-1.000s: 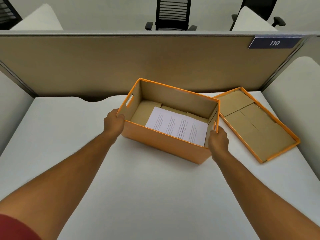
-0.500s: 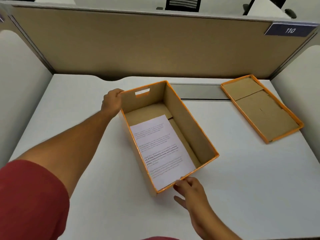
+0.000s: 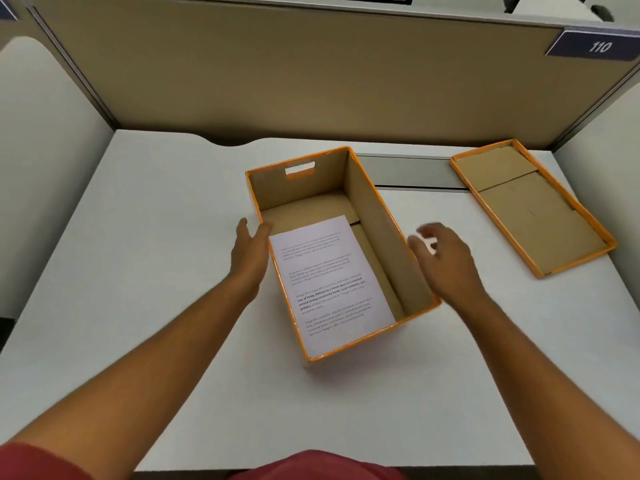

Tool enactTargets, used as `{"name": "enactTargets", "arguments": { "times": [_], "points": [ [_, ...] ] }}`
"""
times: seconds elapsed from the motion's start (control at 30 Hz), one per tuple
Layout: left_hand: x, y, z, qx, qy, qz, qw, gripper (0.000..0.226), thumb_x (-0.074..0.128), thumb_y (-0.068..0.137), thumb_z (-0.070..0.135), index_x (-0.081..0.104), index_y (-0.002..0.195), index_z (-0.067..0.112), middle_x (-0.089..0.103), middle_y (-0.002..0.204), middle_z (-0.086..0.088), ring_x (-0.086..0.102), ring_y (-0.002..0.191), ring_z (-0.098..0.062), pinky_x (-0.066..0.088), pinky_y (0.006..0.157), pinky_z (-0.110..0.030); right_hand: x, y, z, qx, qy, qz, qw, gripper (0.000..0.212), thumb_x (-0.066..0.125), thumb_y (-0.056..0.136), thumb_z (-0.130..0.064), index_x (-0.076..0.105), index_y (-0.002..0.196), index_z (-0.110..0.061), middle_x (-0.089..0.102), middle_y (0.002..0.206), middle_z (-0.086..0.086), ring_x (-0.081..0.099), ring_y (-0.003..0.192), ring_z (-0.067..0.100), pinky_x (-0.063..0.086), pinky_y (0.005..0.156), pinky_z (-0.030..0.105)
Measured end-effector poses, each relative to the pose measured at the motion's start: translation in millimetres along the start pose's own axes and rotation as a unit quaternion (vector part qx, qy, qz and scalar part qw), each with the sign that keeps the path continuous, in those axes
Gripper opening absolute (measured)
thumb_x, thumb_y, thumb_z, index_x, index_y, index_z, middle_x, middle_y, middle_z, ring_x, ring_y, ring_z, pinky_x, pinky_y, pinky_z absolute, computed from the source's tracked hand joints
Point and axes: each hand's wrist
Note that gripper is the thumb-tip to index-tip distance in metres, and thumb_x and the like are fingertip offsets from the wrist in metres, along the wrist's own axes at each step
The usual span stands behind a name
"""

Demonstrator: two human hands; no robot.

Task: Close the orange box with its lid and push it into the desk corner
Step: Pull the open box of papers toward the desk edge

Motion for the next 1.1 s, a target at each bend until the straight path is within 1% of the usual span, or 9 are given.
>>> {"name": "enactTargets", "arguments": {
  "times": [0.13,0.27,0.37,0.43,0.53,0.67,0.87,1.0,1.1],
  "points": [
    [8.0,-12.4,-4.8,0.011,-0.041,-0.043,0.998,0.060,0.036,0.109,0.053,0.023,0.166,0.040,0.049,0.159,0.001,0.059,0.132,-0.023,0.049,0.104,-0.051,31.2,43.6,13.4,0.082,0.074,-0.174,0.978,0.065,0.031,0.105,-0.060,0.037,0.159,-0.025,0.040,0.164,0.005,0.041,0.149,0.028,0.033,0.120,0.043],
    [3.7,-11.2,-5.1,0.033,-0.033,-0.036,0.998,0.053,0.034,0.111,0.049,0.028,0.163,0.043,0.064,0.126,0.010,0.064,0.088,-0.003,0.047,0.061,-0.025,42.1,24.2,11.6,0.124,0.142,-0.180,0.965,0.067,0.024,0.107,-0.059,0.041,0.158,-0.020,0.044,0.162,0.008,0.041,0.150,0.028,0.032,0.124,0.050],
    [-8.7,-9.0,-10.8,0.082,-0.002,-0.035,0.996,0.051,0.035,0.111,0.046,0.036,0.162,0.039,0.055,0.141,0.015,0.060,0.102,0.002,0.049,0.081,-0.022,42.8,-16.6,5.6,0.106,0.182,-0.130,0.969,0.057,0.028,0.110,-0.050,0.060,0.143,-0.017,0.066,0.139,0.008,0.061,0.130,0.027,0.047,0.112,0.050],
    [-16.0,-6.9,-18.9,0.107,0.028,-0.043,0.993,0.051,0.035,0.112,0.045,0.039,0.162,0.035,0.050,0.159,0.006,0.056,0.135,-0.015,0.039,0.100,-0.027,46.9,-48.5,2.9,0.111,0.191,-0.093,0.971,0.053,0.030,0.110,-0.049,0.063,0.138,-0.019,0.069,0.133,0.003,0.064,0.125,0.025,0.050,0.107,0.046],
    [-21.7,-9.7,-34.1,0.112,0.059,-0.054,0.990,0.051,0.036,0.111,0.046,0.041,0.161,0.033,0.044,0.166,0.001,0.043,0.152,-0.027,0.033,0.103,-0.028,60.5,-83.1,8.6,0.140,0.190,-0.080,0.968,0.055,0.029,0.109,-0.051,0.061,0.141,-0.019,0.066,0.139,0.006,0.060,0.130,0.027,0.047,0.111,0.051],
    [-22.3,-14.6,-42.5,0.115,0.078,-0.056,0.989,0.052,0.037,0.111,0.047,0.040,0.160,0.033,0.048,0.163,0.001,0.052,0.142,-0.021,0.034,0.078,-0.005,69.7,-90.8,18.5,0.163,0.169,-0.070,0.970,0.057,0.027,0.107,-0.059,0.059,0.141,-0.026,0.065,0.141,0.002,0.059,0.132,0.027,0.046,0.113,0.051],
    [-16.5,-17.6,-34.1,0.093,0.059,-0.121,0.987,0.059,0.027,0.109,0.057,0.021,0.166,0.042,0.034,0.171,0.005,0.042,0.150,-0.022,0.033,0.100,-0.033,71.5,-35.0,10.0,0.200,0.163,-0.059,0.964,0.068,0.021,0.105,-0.063,0.036,0.160,-0.025,0.038,0.166,0.005,0.036,0.152,0.029,0.031,0.123,0.047],
    [-18.2,-28.1,-40.9,0.096,0.042,-0.120,0.987,0.059,0.024,0.109,0.058,0.019,0.166,0.043,0.037,0.169,0.006,0.044,0.117,0.001,0.032,0.098,-0.030,80.8,-43.4,8.2,0.160,0.142,-0.051,0.976,0.065,0.024,0.108,-0.056,0.036,0.160,-0.019,0.038,0.166,0.007,0.034,0.153,0.029,0.029,0.123,0.044],
    [-22.0,-36.5,-54.5,0.099,0.046,-0.122,0.987,0.058,0.024,0.109,0.059,0.019,0.165,0.045,0.039,0.167,0.008,0.040,0.089,0.020,0.036,0.080,-0.008,83.5,-58.0,15.1,0.149,0.126,-0.033,0.980,0.064,0.025,0.108,-0.055,0.040,0.158,-0.017,0.042,0.164,0.008,0.038,0.152,0.029,0.031,0.120,0.041]
  ]
}}
Point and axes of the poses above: each hand's wrist, its own y-axis towards the middle knuckle, its own x-axis out of the palm, z = x × y
